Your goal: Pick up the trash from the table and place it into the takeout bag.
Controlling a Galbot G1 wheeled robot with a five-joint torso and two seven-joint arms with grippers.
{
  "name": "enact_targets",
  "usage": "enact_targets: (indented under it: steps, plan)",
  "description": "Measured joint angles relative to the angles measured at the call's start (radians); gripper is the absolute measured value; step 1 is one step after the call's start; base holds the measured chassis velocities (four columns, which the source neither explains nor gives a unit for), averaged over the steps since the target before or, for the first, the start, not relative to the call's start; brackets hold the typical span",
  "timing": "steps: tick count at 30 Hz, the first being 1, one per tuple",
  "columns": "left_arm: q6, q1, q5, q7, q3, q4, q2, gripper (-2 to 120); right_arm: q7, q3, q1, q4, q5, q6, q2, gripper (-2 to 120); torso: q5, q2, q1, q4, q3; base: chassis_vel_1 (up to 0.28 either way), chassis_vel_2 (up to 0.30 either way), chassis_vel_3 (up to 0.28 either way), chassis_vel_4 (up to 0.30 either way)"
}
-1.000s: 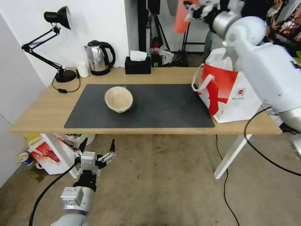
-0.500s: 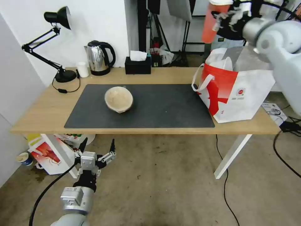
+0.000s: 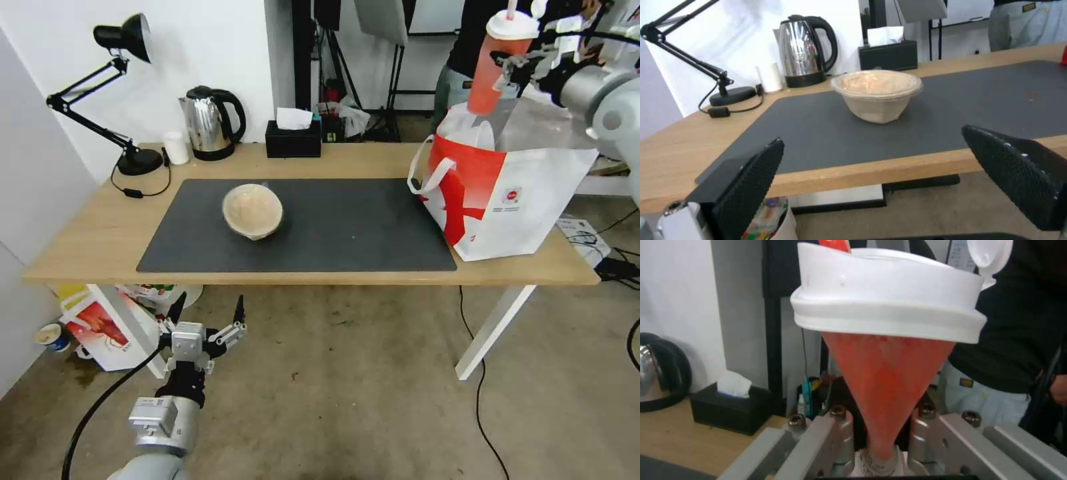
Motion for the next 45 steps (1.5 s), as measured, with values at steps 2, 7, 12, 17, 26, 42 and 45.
enact_targets:
  steps: [2,7,12,17,26,42,45]
  plan:
    - [0.0,0.0,0.0,0.0,0.0,0.0,0.0,100,-0.002,0.014,-0.017,0.0,-0.003,0.003,-0.007,10,0.0,0.0,0.0,0.0,0.0,0.0,0.0,0.0,0.0]
    - [0.0,0.0,0.0,0.0,0.0,0.0,0.0,100,-0.01,0.039,-0.05,-0.016,-0.01,0.009,-0.018,10,0.0,0.0,0.0,0.0,0.0,0.0,0.0,0.0,0.0]
    - [0.0,0.0,0.0,0.0,0.0,0.0,0.0,100,-0.027,0.054,-0.072,-0.061,-0.049,0.029,-0.019,10,0.0001,0.0,0.0,-0.0001,0.0,0.0,0.0,0.0,0.0]
    - [0.0,0.0,0.0,0.0,0.0,0.0,0.0,100,-0.032,0.064,-0.084,-0.1,-0.071,0.037,-0.007,10,0.0001,0.0,0.0,0.0,0.0,0.0,0.0,0.0,0.0]
    - [0.0,0.0,0.0,0.0,0.0,0.0,0.0,100,-0.041,0.063,-0.063,-0.217,-0.103,0.046,0.031,10,-0.0001,0.0,0.0,-0.0001,0.0,0.0,0.0,0.0,0.0]
    - [0.0,0.0,0.0,0.0,0.0,0.0,0.0,100,-0.008,-0.022,0.037,-0.353,-0.181,0.027,0.123,10,-0.0001,0.0,0.0,0.0001,0.0,0.0,0.0,0.0,0.0]
    - [0.0,0.0,0.0,0.0,0.0,0.0,0.0,100,0.0,-0.023,0.024,-0.338,-0.183,0.009,0.126,10,-0.0001,0.0,0.0,0.0,0.0,0.0,0.0,0.0,0.0]
